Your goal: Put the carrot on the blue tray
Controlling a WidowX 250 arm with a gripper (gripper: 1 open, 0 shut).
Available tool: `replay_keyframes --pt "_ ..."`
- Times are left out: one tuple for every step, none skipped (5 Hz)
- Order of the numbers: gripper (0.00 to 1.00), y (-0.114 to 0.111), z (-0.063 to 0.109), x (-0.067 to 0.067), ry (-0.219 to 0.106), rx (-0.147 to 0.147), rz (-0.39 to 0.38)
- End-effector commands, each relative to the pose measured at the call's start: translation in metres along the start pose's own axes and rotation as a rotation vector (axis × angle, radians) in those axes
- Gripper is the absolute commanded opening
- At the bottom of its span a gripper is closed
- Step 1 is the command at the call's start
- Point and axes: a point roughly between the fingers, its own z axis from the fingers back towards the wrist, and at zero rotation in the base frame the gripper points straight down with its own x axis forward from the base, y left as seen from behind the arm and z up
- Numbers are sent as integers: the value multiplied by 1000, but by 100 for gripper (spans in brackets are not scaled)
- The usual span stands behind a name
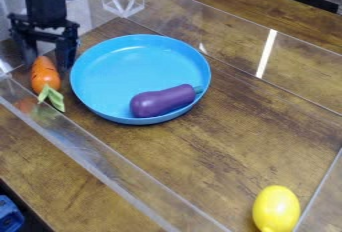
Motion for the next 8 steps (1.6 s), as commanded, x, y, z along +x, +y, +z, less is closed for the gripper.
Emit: replay_keyframes --pt "100 6 26 3 -92 14 27" --pt "100 5 23 5 -96 13 41" --pt "0 6 27 1 -92 16 4" --pt "0 7 33 -3 -89 20 -38" --pt "0 6 36 -1 -88 34 -114" --pt "0 5 39 1 -86 47 -190" --pt "0 -6 58 -2 -88 53 -191" --pt "0 -21 85 -7 -106 65 -198"
